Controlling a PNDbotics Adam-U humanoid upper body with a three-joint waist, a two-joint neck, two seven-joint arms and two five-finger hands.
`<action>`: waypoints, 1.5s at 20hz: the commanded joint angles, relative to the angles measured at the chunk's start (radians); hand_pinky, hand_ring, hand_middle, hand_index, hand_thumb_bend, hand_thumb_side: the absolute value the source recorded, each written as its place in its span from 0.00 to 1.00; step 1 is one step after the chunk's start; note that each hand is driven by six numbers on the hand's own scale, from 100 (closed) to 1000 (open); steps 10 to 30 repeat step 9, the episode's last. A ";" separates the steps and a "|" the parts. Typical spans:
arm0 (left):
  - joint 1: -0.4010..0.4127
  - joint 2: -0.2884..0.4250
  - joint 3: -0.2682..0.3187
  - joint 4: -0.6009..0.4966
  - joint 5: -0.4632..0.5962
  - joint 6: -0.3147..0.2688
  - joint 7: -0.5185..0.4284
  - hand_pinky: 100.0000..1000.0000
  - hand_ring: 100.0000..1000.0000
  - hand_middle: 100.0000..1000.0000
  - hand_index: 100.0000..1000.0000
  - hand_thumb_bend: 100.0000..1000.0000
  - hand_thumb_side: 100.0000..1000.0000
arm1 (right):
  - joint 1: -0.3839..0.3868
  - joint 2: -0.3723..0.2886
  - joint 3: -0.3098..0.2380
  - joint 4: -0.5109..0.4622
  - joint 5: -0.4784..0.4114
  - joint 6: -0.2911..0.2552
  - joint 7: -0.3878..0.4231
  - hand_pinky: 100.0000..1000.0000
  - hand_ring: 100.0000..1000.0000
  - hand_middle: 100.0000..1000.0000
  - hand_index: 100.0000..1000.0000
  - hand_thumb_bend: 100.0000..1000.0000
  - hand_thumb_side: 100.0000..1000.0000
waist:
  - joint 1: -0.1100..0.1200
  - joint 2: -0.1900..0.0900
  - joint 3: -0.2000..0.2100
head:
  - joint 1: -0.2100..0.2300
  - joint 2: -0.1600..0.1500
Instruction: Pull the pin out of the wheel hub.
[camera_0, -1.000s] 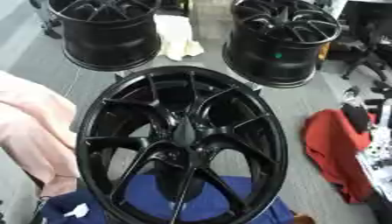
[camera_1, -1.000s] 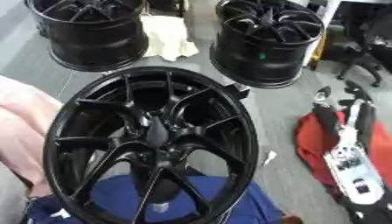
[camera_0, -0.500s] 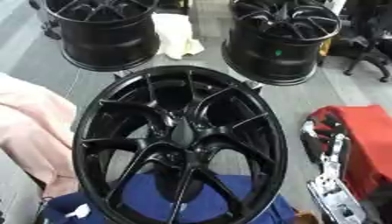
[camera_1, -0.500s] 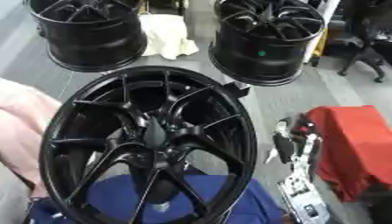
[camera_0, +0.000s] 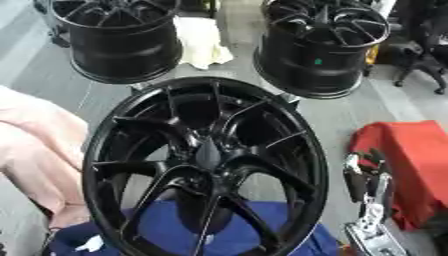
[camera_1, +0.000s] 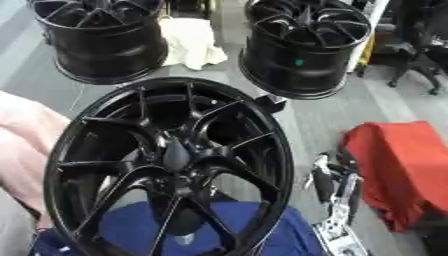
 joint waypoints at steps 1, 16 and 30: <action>-0.002 0.025 -0.001 -0.007 0.000 -0.095 -0.088 0.71 0.60 0.53 0.76 0.09 0.70 | -0.016 0.000 -0.003 0.004 0.047 0.019 0.009 0.60 0.62 0.70 0.84 0.00 0.48 | 0.006 -0.012 0.003 | 0.004 -0.002; -0.001 0.021 0.000 -0.012 -0.010 -0.087 -0.085 0.71 0.59 0.53 0.76 0.09 0.70 | -0.016 0.006 -0.013 0.017 0.098 0.054 0.014 0.60 0.62 0.70 0.85 0.00 0.52 | 0.005 -0.018 0.011 | 0.007 0.005; -0.001 0.021 0.000 -0.012 -0.010 -0.087 -0.085 0.71 0.59 0.53 0.76 0.09 0.70 | -0.016 0.006 -0.013 0.017 0.098 0.054 0.014 0.60 0.62 0.70 0.85 0.00 0.52 | 0.005 -0.018 0.011 | 0.007 0.005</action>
